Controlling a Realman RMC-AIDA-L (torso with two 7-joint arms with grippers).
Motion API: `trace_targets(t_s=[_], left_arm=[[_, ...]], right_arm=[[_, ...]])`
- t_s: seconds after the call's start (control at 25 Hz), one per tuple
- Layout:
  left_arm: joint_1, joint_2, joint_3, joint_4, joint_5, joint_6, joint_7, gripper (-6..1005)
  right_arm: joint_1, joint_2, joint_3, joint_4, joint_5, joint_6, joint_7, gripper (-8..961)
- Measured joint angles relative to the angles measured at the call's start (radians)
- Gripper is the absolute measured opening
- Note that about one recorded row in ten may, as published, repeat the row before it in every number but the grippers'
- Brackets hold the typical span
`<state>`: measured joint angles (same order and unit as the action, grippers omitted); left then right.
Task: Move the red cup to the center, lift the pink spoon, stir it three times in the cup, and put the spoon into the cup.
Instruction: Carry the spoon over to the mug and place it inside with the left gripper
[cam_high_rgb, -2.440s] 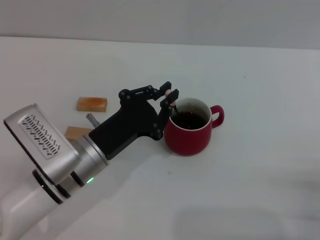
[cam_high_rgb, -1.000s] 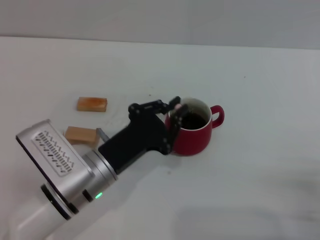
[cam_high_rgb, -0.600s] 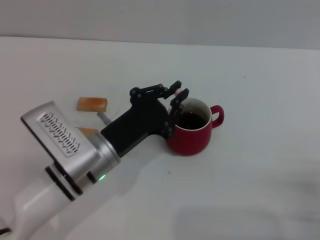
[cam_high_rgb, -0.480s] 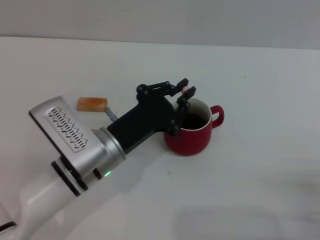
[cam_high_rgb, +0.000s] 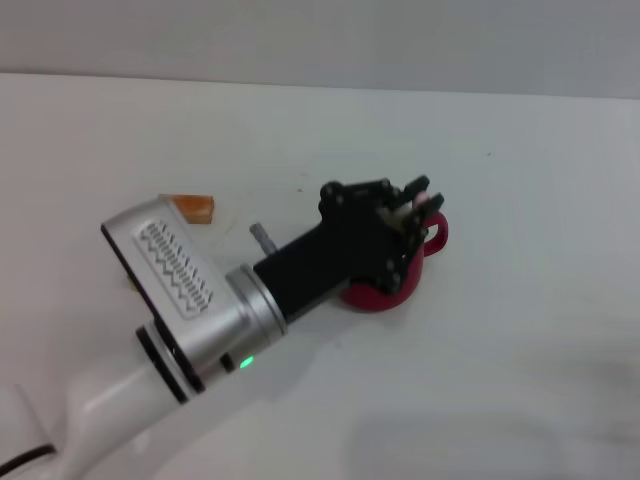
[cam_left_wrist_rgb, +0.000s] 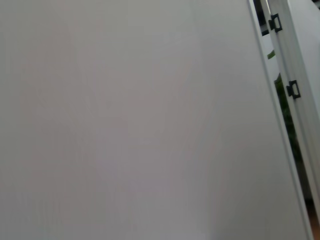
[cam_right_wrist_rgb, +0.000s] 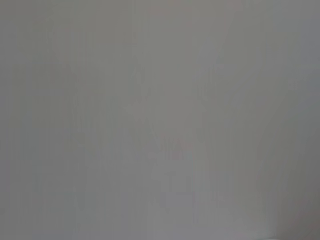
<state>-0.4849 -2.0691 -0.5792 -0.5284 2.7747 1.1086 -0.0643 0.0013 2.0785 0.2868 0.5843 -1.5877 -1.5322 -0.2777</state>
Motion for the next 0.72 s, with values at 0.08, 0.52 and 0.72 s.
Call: trace_targets(t_s=[0.08, 0.52, 0.72], left_arm=[[0.012, 0.002, 0.003, -0.006, 0.0, 0.0, 0.002, 139], [0.117, 0.011, -0.034, -0.009, 0.0, 0.009, 0.04, 139], [0.105, 0.01, -0.09, 0.025, -0.001, 0.004, 0.041, 139]], right_arm=[[0.001, 0.0, 0.0, 0.0, 0.0, 0.003, 0.0, 0], [0.011, 0.002, -0.01, 0.0, 0.0, 0.009, 0.0, 0], [0.007, 0.001, -0.011, 0.0, 0.0, 0.009, 0.0, 0]])
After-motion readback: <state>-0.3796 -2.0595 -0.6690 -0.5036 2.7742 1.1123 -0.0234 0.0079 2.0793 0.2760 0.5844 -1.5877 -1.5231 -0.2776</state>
